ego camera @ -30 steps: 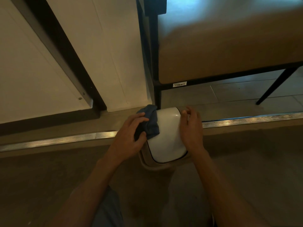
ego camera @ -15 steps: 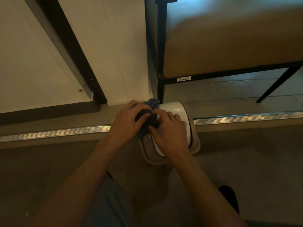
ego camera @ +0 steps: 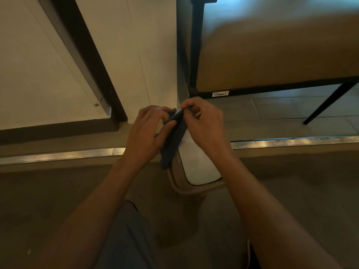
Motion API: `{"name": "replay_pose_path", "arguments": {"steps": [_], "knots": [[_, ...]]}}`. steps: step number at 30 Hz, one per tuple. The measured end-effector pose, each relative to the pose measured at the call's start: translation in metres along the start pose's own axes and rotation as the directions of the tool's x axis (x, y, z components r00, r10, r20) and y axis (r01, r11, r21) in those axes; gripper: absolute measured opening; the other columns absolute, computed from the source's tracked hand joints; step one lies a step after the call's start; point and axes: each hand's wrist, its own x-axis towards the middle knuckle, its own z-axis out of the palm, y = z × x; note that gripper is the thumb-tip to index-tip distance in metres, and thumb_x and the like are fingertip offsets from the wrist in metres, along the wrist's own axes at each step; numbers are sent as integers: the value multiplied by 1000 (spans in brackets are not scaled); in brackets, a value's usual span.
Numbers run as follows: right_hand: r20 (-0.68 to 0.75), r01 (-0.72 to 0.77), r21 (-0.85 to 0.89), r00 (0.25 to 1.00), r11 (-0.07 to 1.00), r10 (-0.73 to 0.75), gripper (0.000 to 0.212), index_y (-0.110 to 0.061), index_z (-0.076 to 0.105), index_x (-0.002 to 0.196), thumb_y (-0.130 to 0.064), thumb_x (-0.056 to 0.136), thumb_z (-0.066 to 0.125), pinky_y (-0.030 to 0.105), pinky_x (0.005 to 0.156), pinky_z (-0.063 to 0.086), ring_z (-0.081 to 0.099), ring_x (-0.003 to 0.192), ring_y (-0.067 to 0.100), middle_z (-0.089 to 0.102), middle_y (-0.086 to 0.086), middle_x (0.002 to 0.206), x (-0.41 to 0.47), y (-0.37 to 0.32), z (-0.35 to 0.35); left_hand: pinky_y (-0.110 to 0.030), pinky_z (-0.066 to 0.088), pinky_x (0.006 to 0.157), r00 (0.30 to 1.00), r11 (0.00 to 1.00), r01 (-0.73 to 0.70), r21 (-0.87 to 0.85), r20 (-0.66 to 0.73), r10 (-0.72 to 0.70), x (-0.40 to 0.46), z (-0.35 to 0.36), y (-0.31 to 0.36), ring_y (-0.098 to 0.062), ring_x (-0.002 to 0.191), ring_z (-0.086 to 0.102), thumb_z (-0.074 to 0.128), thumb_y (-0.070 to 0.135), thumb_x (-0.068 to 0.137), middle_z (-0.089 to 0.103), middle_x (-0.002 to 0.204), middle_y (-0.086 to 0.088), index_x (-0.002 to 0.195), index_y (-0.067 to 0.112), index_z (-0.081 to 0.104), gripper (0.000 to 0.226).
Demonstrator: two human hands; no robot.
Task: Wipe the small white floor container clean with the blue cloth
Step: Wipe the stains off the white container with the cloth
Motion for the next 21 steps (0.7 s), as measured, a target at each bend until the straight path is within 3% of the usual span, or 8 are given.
{"name": "replay_pose_path", "arguments": {"steps": [3, 9, 11, 15, 21], "knots": [[20, 36, 101, 999, 994, -39, 11, -19, 65, 105, -14, 97, 60, 19, 66, 58, 68, 82, 5, 63, -6, 92, 12, -14, -5, -18, 40, 81, 996, 996, 76, -51, -43, -78, 9, -12, 4, -8, 99, 50, 47, 43, 103, 58, 101, 1, 101, 17, 55, 28], [55, -104, 331, 994, 938, 91, 15, -12, 63, 111, -10, 97, 59, 40, 70, 63, 74, 83, 19, 68, 11, 97, 21, -34, -12, -35, 59, 73, 992, 990, 127, -59, -19, -128, 14, -24, 16, -15, 82, 66, 39, 58, 102, 64, 93, -1, 115, 26, 48, 36], [73, -141, 361, 990, 922, 122, 16, -12, 62, 113, -11, 98, 58, 39, 72, 63, 74, 87, 18, 67, 11, 101, 19, -37, -17, -39, 60, 71, 989, 988, 148, -51, 19, -147, 11, -24, 18, -14, 81, 65, 37, 61, 101, 63, 92, -1, 115, 28, 50, 37], [91, -165, 361, 986, 918, 141, 16, -12, 61, 114, -12, 99, 55, 31, 72, 62, 72, 93, 19, 63, 12, 108, 17, -43, -33, -31, 50, 70, 987, 987, 149, -58, 69, -145, 5, -25, 22, -3, 82, 53, 41, 61, 98, 54, 86, 8, 102, 33, 53, 31], [269, -400, 495, 915, 771, 302, 18, -14, 63, 111, -6, 99, 53, 29, 79, 61, 68, 105, 25, 60, 15, 120, 16, -68, -59, -41, 60, 75, 982, 964, 181, -193, 93, -166, 4, -32, 55, -9, 88, 64, 45, 53, 102, 63, 99, 7, 110, 31, 54, 25]]}}
